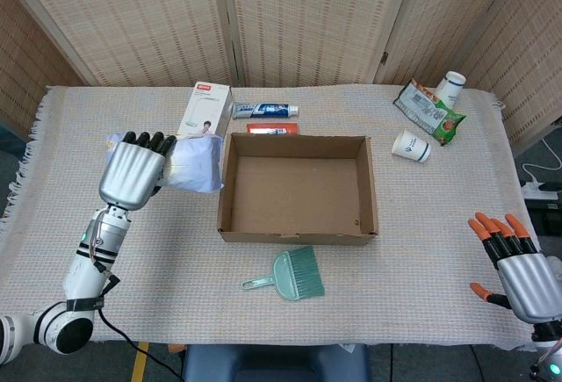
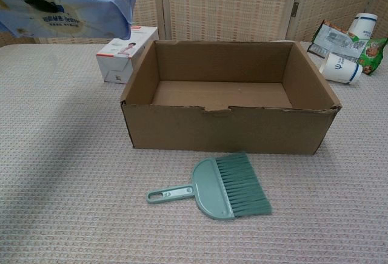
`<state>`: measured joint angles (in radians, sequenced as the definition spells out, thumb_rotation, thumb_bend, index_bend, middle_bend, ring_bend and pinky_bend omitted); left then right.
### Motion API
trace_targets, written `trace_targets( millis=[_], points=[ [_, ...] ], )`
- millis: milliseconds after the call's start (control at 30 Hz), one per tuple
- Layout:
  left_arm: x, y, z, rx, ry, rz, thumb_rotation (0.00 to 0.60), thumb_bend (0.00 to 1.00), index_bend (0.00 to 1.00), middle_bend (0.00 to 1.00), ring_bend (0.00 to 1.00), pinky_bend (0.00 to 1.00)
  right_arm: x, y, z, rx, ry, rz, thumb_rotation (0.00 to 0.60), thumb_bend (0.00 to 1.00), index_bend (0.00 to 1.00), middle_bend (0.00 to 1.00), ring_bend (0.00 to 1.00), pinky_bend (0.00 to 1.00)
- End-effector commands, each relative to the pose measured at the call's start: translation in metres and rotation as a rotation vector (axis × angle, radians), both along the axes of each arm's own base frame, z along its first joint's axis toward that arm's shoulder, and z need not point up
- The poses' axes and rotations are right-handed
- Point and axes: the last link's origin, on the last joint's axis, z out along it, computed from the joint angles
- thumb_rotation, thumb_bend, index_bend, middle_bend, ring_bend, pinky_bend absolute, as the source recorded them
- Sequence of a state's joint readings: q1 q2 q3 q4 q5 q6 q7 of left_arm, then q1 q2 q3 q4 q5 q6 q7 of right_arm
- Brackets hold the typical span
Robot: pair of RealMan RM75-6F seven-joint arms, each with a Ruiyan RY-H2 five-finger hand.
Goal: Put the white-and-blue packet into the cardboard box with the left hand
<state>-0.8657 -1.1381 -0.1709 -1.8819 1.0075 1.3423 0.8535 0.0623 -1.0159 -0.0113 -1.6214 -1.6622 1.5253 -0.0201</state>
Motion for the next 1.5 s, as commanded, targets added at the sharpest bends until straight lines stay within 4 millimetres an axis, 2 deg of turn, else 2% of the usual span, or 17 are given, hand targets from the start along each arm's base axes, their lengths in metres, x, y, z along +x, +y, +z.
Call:
trace_targets(
  millis=[33, 200, 300, 433, 633, 900, 1200, 1333, 1433, 1500],
  points=[
    [0.020, -0.001, -0.009, -0.017, -0.034, -0.046, 0.600, 0.26, 0.46, 0.64, 0.53, 0.64, 0.000, 0.000, 0.001, -0.002, -0.002, -0.001, 0.600, 0.00, 0.06, 0.03, 0.00, 0.00],
    [0.048, -0.008, -0.031, -0.063, -0.118, -0.111, 0.600, 0.26, 0.46, 0.64, 0.53, 0.64, 0.000, 0.000, 0.003, -0.008, -0.007, -0.001, 0.600, 0.00, 0.06, 0.03, 0.00, 0.00],
    [0.066, -0.017, -0.053, -0.132, -0.227, -0.125, 0.600, 0.26, 0.46, 0.63, 0.53, 0.64, 0.001, 0.000, 0.005, -0.015, -0.011, 0.002, 0.600, 0.00, 0.06, 0.03, 0.00, 0.00],
    [0.088, -0.024, -0.089, -0.177, -0.228, -0.172, 0.600, 0.26, 0.46, 0.63, 0.53, 0.63, 0.002, 0.001, 0.007, -0.015, -0.017, 0.008, 0.600, 0.00, 0.06, 0.03, 0.00, 0.00],
    [0.111, -0.026, -0.124, -0.187, -0.241, -0.220, 0.600, 0.26, 0.46, 0.63, 0.53, 0.63, 0.003, 0.003, 0.011, -0.024, -0.028, 0.016, 0.600, 0.00, 0.06, 0.03, 0.00, 0.00],
    [0.130, -0.024, -0.148, -0.179, -0.298, -0.254, 0.600, 0.26, 0.46, 0.63, 0.53, 0.63, 0.002, 0.002, 0.013, -0.022, -0.037, 0.010, 0.600, 0.00, 0.06, 0.03, 0.00, 0.00],
    [0.131, -0.019, -0.168, -0.145, -0.350, -0.280, 0.600, 0.26, 0.44, 0.62, 0.51, 0.61, 0.000, 0.002, 0.013, -0.018, -0.034, 0.000, 0.600, 0.00, 0.06, 0.03, 0.00, 0.00],
    [0.124, -0.013, -0.170, -0.127, -0.336, -0.271, 0.600, 0.26, 0.32, 0.51, 0.41, 0.54, 0.000, 0.002, 0.013, -0.018, -0.032, -0.003, 0.600, 0.00, 0.06, 0.03, 0.00, 0.00],
    [0.119, -0.009, -0.170, -0.126, -0.322, -0.258, 0.600, 0.26, 0.16, 0.34, 0.28, 0.44, -0.001, 0.002, 0.011, -0.015, -0.029, -0.006, 0.600, 0.00, 0.06, 0.03, 0.00, 0.00],
    [0.116, -0.008, -0.171, -0.137, -0.304, -0.244, 0.600, 0.25, 0.04, 0.16, 0.13, 0.31, -0.001, 0.002, 0.011, -0.013, -0.028, -0.007, 0.600, 0.00, 0.06, 0.03, 0.00, 0.00]
  ],
)
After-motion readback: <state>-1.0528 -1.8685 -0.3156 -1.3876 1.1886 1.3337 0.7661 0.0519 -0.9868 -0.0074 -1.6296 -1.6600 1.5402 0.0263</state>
